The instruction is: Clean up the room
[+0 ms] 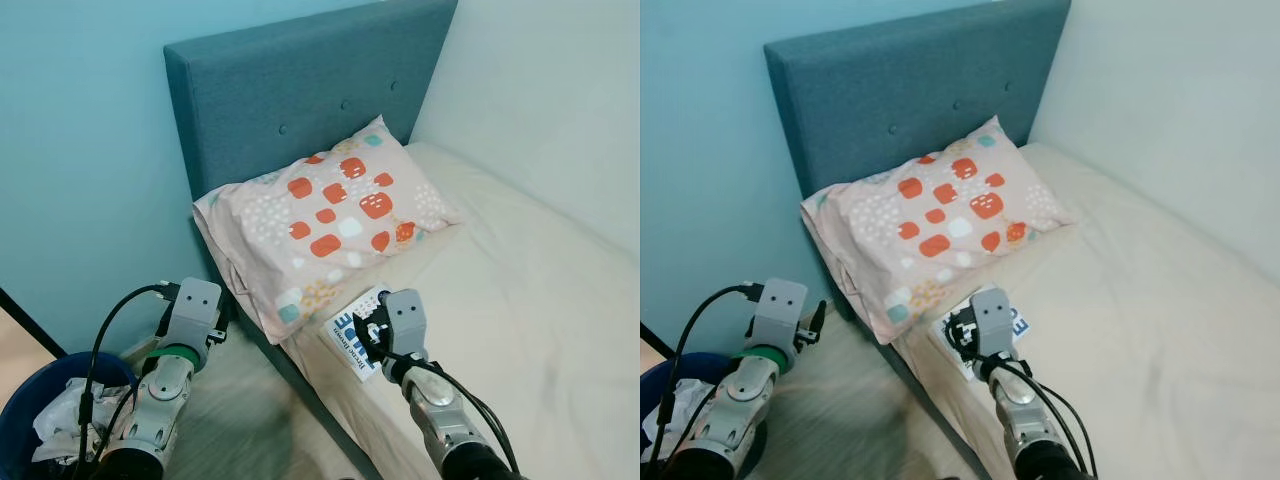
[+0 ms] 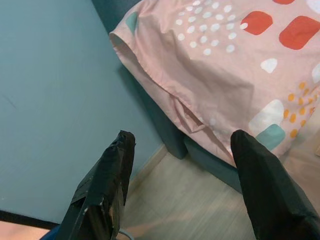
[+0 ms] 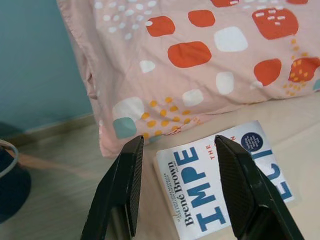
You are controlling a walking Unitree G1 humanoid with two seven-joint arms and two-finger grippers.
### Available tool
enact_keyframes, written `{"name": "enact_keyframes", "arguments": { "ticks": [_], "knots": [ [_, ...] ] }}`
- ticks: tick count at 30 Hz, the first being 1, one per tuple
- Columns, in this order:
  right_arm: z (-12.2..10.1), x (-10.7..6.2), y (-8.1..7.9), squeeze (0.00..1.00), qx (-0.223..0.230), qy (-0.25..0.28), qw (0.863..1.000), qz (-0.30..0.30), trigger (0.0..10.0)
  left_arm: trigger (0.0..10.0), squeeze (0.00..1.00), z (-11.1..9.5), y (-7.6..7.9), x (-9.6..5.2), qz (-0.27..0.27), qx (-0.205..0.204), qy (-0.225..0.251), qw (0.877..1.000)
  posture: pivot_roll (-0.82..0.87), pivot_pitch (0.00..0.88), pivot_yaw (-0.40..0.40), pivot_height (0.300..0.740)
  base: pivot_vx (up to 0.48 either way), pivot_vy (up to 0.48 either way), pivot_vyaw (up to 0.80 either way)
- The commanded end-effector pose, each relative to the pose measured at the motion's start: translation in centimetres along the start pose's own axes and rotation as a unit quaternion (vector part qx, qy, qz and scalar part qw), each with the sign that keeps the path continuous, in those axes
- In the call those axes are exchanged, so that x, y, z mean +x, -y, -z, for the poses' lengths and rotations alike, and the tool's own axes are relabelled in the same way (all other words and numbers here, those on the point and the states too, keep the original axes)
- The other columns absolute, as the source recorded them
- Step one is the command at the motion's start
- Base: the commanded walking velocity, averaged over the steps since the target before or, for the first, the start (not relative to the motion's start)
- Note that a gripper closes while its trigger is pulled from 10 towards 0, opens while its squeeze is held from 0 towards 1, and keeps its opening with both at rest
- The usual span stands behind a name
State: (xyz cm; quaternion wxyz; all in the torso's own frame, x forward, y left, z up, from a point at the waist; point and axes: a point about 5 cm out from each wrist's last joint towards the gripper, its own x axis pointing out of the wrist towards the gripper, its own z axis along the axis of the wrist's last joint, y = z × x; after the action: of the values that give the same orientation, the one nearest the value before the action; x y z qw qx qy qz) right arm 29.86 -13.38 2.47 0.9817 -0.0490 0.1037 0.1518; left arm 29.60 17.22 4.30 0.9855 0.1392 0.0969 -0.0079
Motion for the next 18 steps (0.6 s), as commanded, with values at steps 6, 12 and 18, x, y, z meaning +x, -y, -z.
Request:
{"name": "enact_keyframes", "arguments": {
  "ticks": [6, 12, 18],
  "knots": [
    [-0.5, 0.0, -0.1, 0.00, 0.010, 0.023, 1.000, -0.001, 10.0, 10.0, 0.00, -0.7, -0.4, 0.1, -0.017, -0.004, 0.021, 1.000, -0.02, 0.000, -0.050, 0.740, 0.000, 0.000, 0.00],
    [-1.1, 0.3, 0.2, 0.00, 0.003, 0.037, 0.999, 0.006, 10.0, 10.0, 0.00, -1.4, -0.1, 0.4, -0.009, 0.000, 0.035, 0.999, -0.02, 0.000, -0.041, 0.740, 0.000, 0.000, 0.00],
    [-1.3, 0.3, 0.4, 0.00, 0.000, 0.044, 0.999, 0.013, 10.0, 10.0, 0.00, -1.7, 0.2, 0.5, -0.005, 0.006, 0.044, 0.999, -0.03, 0.000, -0.040, 0.740, -0.081, 0.000, 0.00]
  ]
}}
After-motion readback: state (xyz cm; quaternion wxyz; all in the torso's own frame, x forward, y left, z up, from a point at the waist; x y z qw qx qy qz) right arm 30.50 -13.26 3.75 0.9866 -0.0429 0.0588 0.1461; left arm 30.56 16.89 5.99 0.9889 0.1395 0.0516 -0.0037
